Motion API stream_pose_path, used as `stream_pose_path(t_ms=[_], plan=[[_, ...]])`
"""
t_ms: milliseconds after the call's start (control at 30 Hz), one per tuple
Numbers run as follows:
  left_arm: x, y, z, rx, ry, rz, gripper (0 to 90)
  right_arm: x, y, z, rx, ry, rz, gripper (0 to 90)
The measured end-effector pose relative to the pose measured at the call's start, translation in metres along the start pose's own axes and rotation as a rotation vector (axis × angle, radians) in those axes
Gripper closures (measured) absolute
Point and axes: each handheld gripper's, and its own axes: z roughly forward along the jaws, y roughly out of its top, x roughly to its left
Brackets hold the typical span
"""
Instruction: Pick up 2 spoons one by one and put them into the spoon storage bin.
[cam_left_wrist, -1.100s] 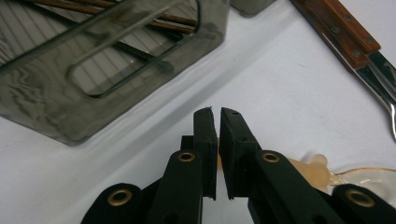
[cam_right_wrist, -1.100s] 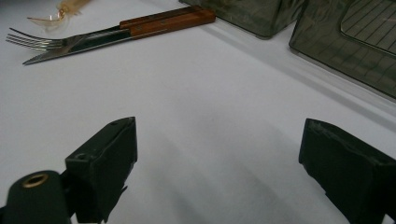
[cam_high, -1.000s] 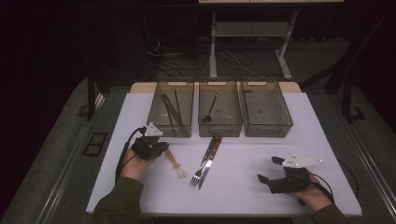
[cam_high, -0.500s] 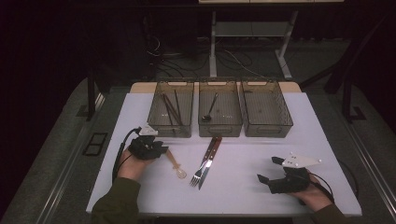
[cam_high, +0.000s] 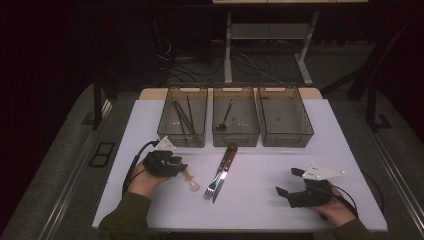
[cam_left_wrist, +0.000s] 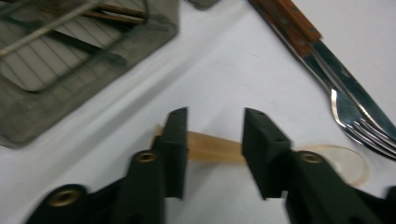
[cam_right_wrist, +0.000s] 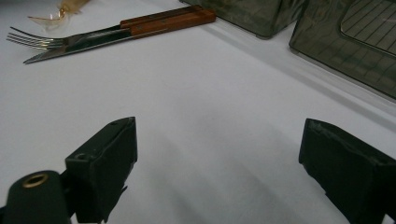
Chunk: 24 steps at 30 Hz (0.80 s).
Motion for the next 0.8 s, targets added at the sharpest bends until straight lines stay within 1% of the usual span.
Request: stream_pose_path(t_ms=[67, 167, 233, 300, 367, 433, 533, 567, 600, 667, 800], plan=[[-0.007, -0.004, -0.002, 0.006, -0.016, -0.001, 70.1, 0.0, 0.0, 0.0, 0.0, 0.0, 0.003, 11.7], [-0.016, -0.01, -0.003, 0.032, -0.04, 0.017, 77.5, 0.0, 0.0, 0.0, 0.0, -0.001, 0.005, 11.7], [-0.021, -0.013, -0.003, 0.052, -0.045, 0.044, 80.0, 0.0, 0.0, -0.001, -0.001, -0.001, 0.003, 11.7], [-0.024, -0.015, -0.002, 0.048, -0.056, 0.045, 82.2, 0.0, 0.0, -0.001, -0.001, 0.0, 0.001, 11.7], [-0.026, -0.014, 0.001, 0.066, -0.08, 0.06, 84.4, 0.0, 0.0, 0.0, 0.002, -0.002, -0.001, 11.7], [-0.03, -0.014, 0.005, 0.079, -0.084, 0.059, 85.5, 0.0, 0.0, 0.0, 0.001, -0.002, -0.002, 11.7], [-0.03, -0.013, 0.01, 0.084, -0.079, 0.066, 86.4, 0.0, 0.0, 0.0, 0.0, -0.001, 0.0, 11.7], [-0.03, -0.012, 0.011, 0.09, -0.082, 0.06, 86.4, 0.0, 0.0, 0.0, 0.001, -0.003, 0.0, 11.7], [-0.029, -0.012, 0.012, 0.091, -0.084, 0.074, 86.5, 0.0, 0.0, 0.0, 0.002, -0.004, 0.0, 11.7], [-0.029, -0.012, 0.014, 0.098, -0.093, 0.07, 87.3, 0.0, 0.0, 0.0, -0.001, -0.002, 0.0, 11.7], [-0.027, -0.013, 0.016, 0.088, -0.103, 0.052, 89.0, 0.0, 0.0, 0.0, 0.002, -0.004, -0.003, 11.7]])
